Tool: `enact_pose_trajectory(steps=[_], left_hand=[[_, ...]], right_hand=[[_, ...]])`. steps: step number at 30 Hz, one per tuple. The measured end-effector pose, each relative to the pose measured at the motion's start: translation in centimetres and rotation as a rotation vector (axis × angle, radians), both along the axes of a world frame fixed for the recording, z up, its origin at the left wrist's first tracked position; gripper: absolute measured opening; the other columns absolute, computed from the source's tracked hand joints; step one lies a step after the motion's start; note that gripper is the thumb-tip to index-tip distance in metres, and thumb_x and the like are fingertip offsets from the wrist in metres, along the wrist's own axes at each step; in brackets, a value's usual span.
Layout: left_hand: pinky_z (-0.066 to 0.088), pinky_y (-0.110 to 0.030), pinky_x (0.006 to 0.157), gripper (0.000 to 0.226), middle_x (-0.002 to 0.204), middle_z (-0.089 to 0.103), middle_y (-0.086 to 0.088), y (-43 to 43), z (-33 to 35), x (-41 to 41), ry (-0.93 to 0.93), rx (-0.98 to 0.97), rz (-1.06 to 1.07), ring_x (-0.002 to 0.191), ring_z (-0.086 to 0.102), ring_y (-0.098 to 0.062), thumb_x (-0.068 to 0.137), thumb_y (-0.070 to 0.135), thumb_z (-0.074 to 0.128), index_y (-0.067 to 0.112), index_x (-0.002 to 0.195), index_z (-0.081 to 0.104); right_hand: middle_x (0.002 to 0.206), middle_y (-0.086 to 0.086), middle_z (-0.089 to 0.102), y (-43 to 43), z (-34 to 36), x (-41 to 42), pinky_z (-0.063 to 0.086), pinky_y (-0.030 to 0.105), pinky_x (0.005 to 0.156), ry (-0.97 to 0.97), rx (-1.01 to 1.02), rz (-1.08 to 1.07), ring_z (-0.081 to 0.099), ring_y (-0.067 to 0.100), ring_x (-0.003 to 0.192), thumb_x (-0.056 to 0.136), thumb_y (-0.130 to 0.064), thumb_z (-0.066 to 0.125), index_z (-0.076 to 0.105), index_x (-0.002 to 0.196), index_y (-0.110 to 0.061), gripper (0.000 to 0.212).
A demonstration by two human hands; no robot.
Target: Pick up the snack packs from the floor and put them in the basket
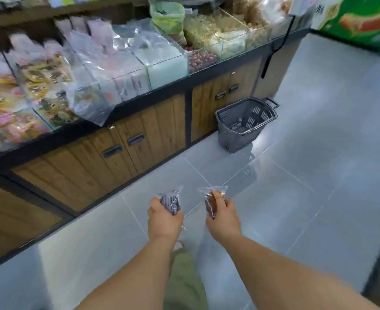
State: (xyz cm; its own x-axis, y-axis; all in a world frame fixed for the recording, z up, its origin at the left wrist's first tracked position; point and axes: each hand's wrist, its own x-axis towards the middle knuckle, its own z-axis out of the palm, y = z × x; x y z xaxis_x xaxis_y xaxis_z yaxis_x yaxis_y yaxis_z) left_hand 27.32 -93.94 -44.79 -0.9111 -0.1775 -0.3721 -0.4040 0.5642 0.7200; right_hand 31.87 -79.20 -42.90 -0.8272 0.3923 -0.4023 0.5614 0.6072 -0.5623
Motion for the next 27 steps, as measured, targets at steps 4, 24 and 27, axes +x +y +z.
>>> enact_pose_trajectory(steps=[4,24,27], left_hand=[[0.056,-0.048,0.076,0.059,0.117,0.044,-0.013,3.2,-0.3,-7.8,0.011,-0.011,-0.098,0.092,0.061,-0.039,0.075,0.03,0.072,0.017,0.119,0.035],[0.057,-0.048,0.072,0.047,0.105,0.043,-0.008,22.8,0.9,-31.0,-0.093,0.055,-0.217,0.084,0.062,-0.037,0.068,0.025,0.064,0.029,0.095,0.026],[0.056,-0.046,0.076,0.045,0.103,0.039,-0.007,28.6,1.1,-33.5,-0.102,0.042,-0.206,0.087,0.058,-0.036,0.072,0.02,0.064,0.027,0.096,0.026]], right_hand=[[0.141,0.001,0.031,2.4,0.1,-6.4,0.041,0.042,0.101,0.021,-0.045,-0.096,0.047,0.027,0.119,0.085,-0.02,0.05,0.019,0.146,-0.045,0.072],[0.145,0.002,0.028,19.6,-0.5,-25.4,0.036,0.042,0.107,0.02,0.011,-0.373,0.042,0.028,0.123,0.091,-0.024,0.053,0.021,0.145,-0.044,0.066],[0.146,0.002,0.028,25.7,-0.8,-28.2,0.038,0.044,0.106,0.029,0.008,-0.381,0.041,0.029,0.123,0.09,-0.023,0.052,0.022,0.145,-0.044,0.066]])
